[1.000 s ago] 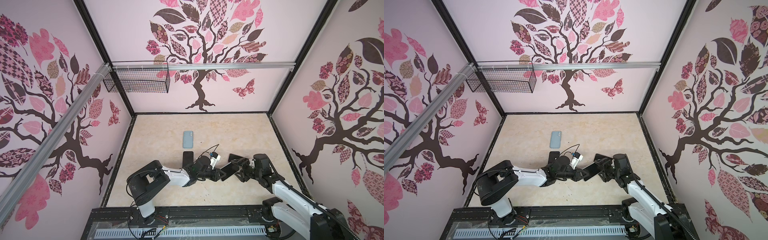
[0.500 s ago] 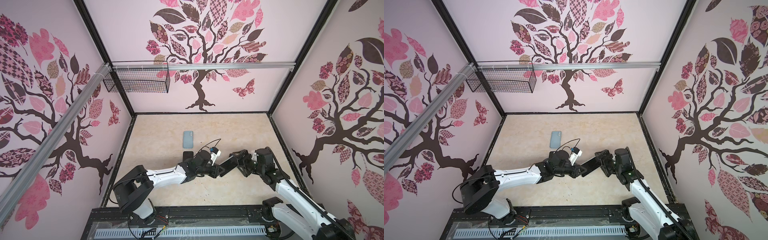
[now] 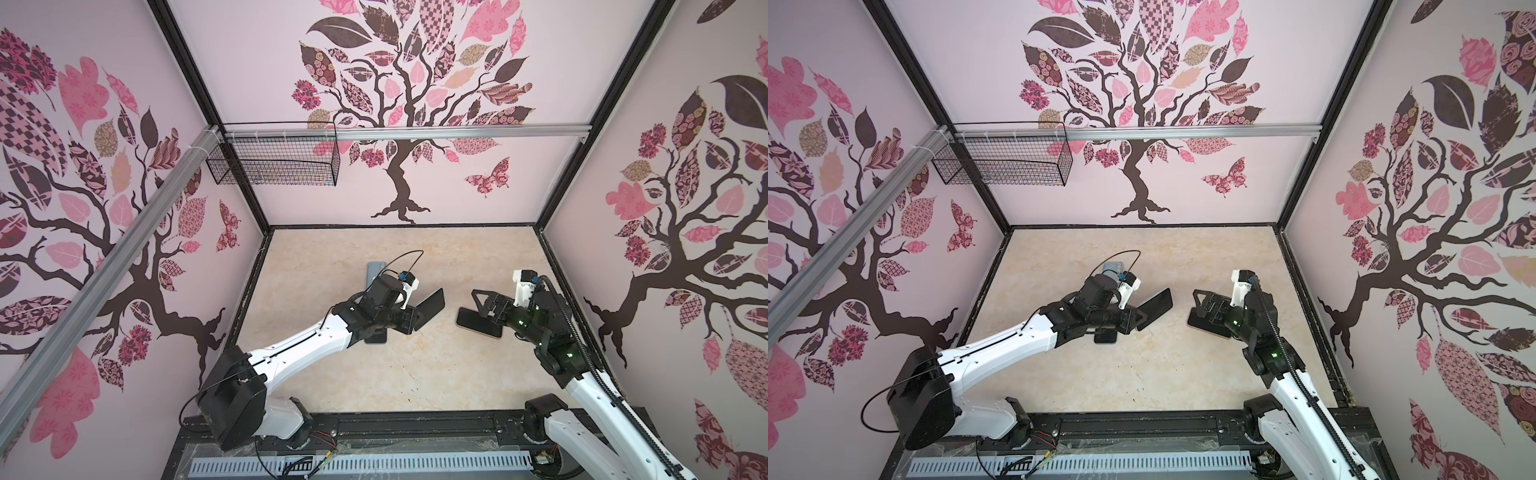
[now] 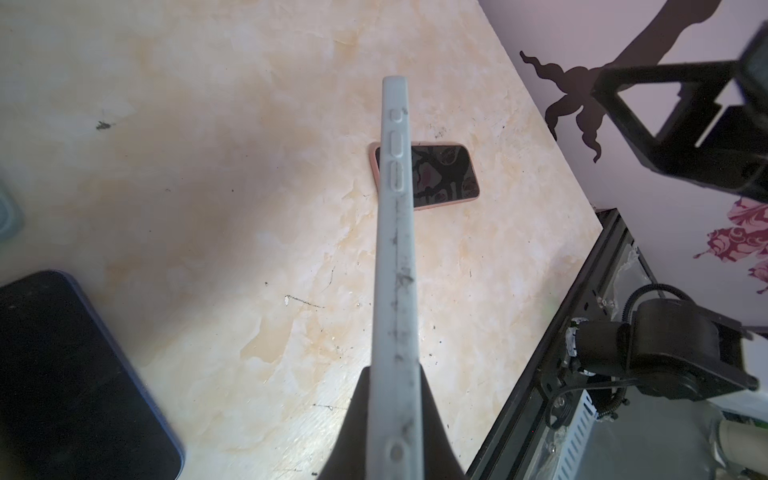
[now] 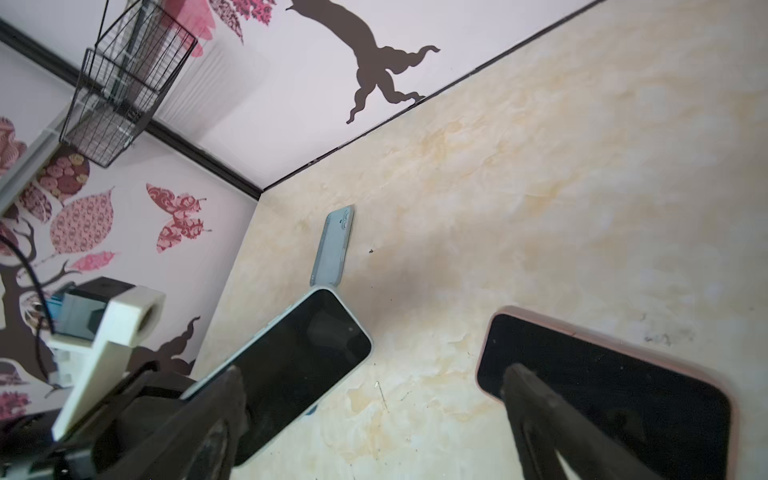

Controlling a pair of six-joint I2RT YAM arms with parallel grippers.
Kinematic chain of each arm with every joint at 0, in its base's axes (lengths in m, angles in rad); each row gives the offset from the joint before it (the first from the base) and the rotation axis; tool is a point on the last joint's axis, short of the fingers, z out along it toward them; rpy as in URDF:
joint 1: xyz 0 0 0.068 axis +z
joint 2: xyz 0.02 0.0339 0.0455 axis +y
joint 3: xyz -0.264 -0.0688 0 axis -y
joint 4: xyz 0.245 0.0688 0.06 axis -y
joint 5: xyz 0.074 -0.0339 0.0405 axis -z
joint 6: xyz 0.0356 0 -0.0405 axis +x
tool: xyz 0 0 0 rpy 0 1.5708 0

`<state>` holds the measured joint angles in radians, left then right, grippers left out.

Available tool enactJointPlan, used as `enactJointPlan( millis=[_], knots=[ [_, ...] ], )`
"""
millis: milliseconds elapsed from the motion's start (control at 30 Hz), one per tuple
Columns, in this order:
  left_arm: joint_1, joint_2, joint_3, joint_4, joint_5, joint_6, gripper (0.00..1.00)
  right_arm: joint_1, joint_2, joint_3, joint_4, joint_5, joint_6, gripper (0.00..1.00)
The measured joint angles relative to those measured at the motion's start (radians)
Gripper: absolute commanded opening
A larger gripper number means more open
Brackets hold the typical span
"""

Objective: Take the phone out of the phone case
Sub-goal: 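Open the right gripper and draw it back while the left gripper holds the phone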

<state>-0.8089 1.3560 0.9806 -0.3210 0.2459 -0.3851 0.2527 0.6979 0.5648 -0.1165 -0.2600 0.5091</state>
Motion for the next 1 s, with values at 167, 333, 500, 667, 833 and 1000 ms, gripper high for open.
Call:
enactJointPlan(
  millis=[167,333,500,667,833,1000],
  knots=[
    [-0.007,-0.128,0.0,-0.098,-0.038,0.068,0.0,0.0,-0.001,-0.044,0.1,-0.121,-0.163,0.88],
    [-0.004,-0.183,0.0,-0.227,-0.049,0.094,0.0,0.0,0.089,-0.046,0.14,-0.268,-0.309,0.85],
    [-0.002,-0.217,0.0,-0.289,-0.044,0.126,0.0,0.0,0.197,0.003,0.132,-0.407,-0.438,0.77],
    [0.002,-0.218,0.001,-0.301,-0.008,0.18,0.0,0.007,0.229,0.016,0.136,-0.507,-0.596,0.68],
    [0.007,-0.218,0.001,-0.304,0.027,0.254,0.0,0.027,0.207,0.003,0.135,-0.568,-0.809,0.67],
    [0.085,-0.218,0.001,-0.296,0.152,0.316,0.0,0.029,0.196,0.002,0.109,-0.606,-0.942,0.69]
  ],
)
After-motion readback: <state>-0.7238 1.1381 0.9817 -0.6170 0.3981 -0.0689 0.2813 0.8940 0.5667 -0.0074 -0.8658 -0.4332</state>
